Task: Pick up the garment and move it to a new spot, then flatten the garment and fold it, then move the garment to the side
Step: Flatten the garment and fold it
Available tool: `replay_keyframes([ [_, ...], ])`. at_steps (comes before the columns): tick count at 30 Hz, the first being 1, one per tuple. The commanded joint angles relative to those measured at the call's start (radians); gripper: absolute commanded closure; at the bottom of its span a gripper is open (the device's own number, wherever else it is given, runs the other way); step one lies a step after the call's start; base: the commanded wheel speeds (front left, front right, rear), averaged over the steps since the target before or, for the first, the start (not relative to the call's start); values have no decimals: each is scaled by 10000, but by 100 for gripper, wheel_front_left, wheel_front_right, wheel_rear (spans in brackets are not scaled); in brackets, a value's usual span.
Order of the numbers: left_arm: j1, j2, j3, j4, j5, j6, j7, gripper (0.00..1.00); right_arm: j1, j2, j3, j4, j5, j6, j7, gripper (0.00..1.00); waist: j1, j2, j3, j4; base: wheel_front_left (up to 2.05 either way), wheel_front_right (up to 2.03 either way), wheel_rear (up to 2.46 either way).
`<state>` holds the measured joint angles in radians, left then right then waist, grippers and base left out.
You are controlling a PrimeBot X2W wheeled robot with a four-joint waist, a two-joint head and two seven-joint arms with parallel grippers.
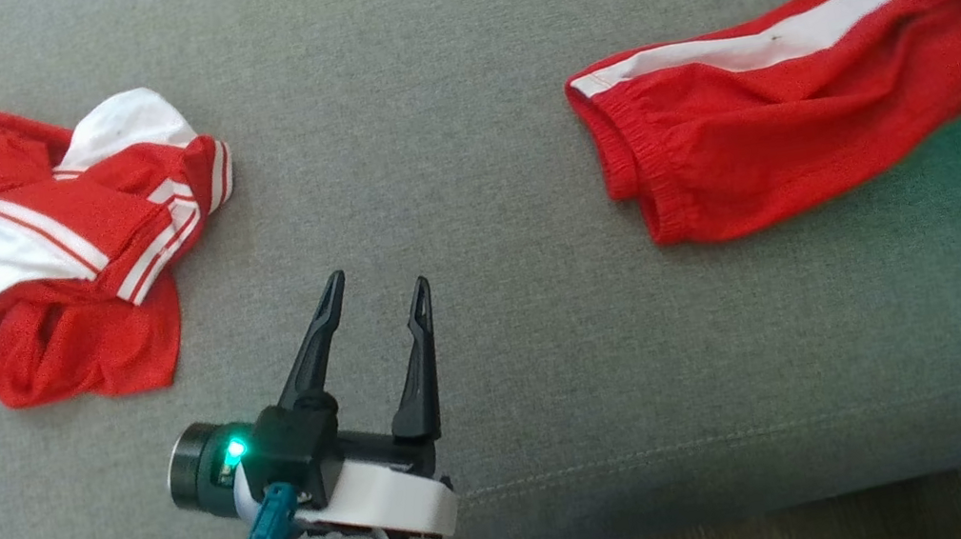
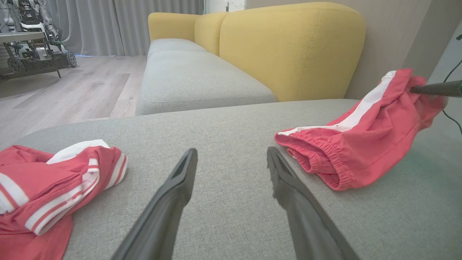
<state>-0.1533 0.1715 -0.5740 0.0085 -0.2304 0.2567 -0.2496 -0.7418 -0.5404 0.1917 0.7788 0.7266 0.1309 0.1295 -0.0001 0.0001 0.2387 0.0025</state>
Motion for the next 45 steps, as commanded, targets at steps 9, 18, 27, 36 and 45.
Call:
replay_keyframes([
  [9, -186, -167, 498, -76, 131, -205, -122, 0, -365, -69, 1684, -2289, -2, -2, 206, 100, 1, -1, -178, 130, 0, 0, 0],
  [18, -93, -432, 645, 36, 183, -438, -122, 0, 1, 295, 3235, -4038, 56, -2, 1550, 100, 1, -1, -161, 548, 0, 0, 0],
  [27, 24, -630, 802, 115, 263, -615, -122, 0, 926, 707, 3965, -4986, 155, -2, 3045, 0, 1, -1, -167, 912, 0, 0, 0],
  [36, 238, -782, 1021, 178, 331, -723, -122, 0, 1625, 909, 2357, -6398, -28, -2, 2231, 0, 1, -1, -420, 914, 0, 0, 0],
  [45, 635, -927, 1594, -199, 338, -520, -122, 0, 3141, 1762, -1143, -6600, -1112, -2, -263, 0, 1, -1, -782, 356, 0, 0, 0],
])
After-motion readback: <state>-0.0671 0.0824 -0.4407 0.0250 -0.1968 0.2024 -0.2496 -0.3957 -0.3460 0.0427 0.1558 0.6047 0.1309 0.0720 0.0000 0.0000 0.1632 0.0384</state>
